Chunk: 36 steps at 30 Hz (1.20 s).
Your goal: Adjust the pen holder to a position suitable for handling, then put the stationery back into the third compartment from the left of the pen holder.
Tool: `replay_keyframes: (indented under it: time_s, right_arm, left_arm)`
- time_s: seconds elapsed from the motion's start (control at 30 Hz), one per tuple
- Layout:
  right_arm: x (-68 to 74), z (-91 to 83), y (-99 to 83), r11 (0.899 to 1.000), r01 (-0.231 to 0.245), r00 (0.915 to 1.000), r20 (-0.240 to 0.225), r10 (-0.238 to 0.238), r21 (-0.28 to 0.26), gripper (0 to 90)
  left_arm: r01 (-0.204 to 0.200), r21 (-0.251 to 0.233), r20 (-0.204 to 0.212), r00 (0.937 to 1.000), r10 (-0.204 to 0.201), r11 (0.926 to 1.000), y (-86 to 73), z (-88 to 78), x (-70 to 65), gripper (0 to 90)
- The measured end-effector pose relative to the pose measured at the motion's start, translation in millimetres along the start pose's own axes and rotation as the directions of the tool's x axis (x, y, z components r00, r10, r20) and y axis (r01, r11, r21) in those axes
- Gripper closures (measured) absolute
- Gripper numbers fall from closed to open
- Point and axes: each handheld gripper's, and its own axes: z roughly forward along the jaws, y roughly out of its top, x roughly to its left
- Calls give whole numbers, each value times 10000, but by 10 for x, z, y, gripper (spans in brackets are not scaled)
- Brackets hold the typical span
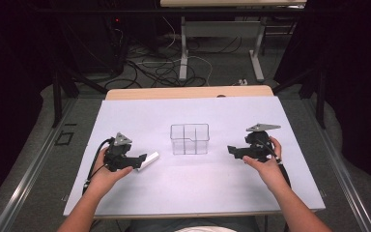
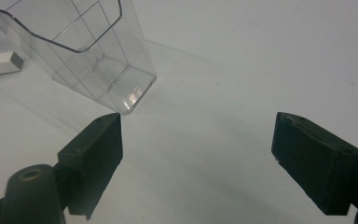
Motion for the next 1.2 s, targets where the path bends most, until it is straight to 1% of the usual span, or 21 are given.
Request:
replay_keyframes:
  time_s: [0.03,0.07,0.17,0.23,0.3,0.37,0.4,0.47,0.57,0.63,0.7,0.73,0.8,0.9,1.03,1.07,1.13,1.2]
  right_arm:
    - [0,3,-4,10000,5,10000,24,-5,-3,158]
    - [-3,7,-6,10000,44,10000,45,-44,-23,157]
    - [-4,8,-6,10000,46,10000,33,-46,-14,157]
    - [-5,1,-2,10000,30,10000,23,-30,-19,157]
    - [-2,0,2,9999,-92,10000,-1,92,-56,157]
    - [-20,4,1,10000,-16,10000,25,17,-81,157]
    - [-20,6,-2,9999,-114,9999,8,114,-32,156]
    - [-29,18,-8,9999,-141,9999,22,141,-2,157]
    - [-34,38,-19,9997,-231,9997,-28,231,-13,157]
    - [-39,45,-28,9996,-285,9996,-8,285,84,157]
    - [-40,57,-37,9994,-350,9994,-18,350,85,157]
    - [-57,64,-41,9998,-177,9998,10,177,47,157]
    - [-56,70,-48,9995,-290,9996,9,290,106,157]
    - [-53,75,-52,9993,-359,9993,44,358,135,157]
    - [-58,87,-62,9995,-251,9997,24,251,183,157]
    - [-56,93,-66,9994,-295,9996,31,294,205,157]
    - [-60,101,-73,9992,-320,9995,35,320,229,157]
    - [-63,105,-79,9992,-289,9996,49,288,259,157]
  left_arm:
    - [-67,140,21,10000,66,9999,5,10,-13,282]
    - [-159,157,129,9998,157,9998,11,25,-22,292]
    - [-286,307,221,9994,280,9991,42,57,-51,322]
    - [-384,292,337,9987,374,9988,60,76,-63,326]
    - [-362,347,526,9980,344,9987,67,101,-80,340]
    - [-339,460,495,9983,316,9984,67,118,-94,346]
    - [-350,545,485,9983,323,9979,65,124,-100,352]
    - [-368,675,537,9980,332,9970,59,137,-109,359]
    - [-362,808,601,9977,314,9961,43,160,-118,376]
    - [-366,832,615,9976,315,9959,27,181,-122,385]
    - [-465,866,674,9969,408,9952,12,199,-125,388]
    - [-478,903,711,9966,415,9948,4,207,-127,396]
    - [-514,969,697,9966,447,9940,-7,221,-136,422]
    - [-583,1067,767,9958,503,9926,-19,233,-137,432]
    - [-721,1214,812,9947,625,9900,-35,254,-136,463]
    - [-695,1306,819,9949,591,9890,-41,254,-140,470]
    - [-762,1385,858,9942,647,9874,-51,266,-135,485]
    - [-762,1617,878,9942,626,9839,-63,269,-134,499]
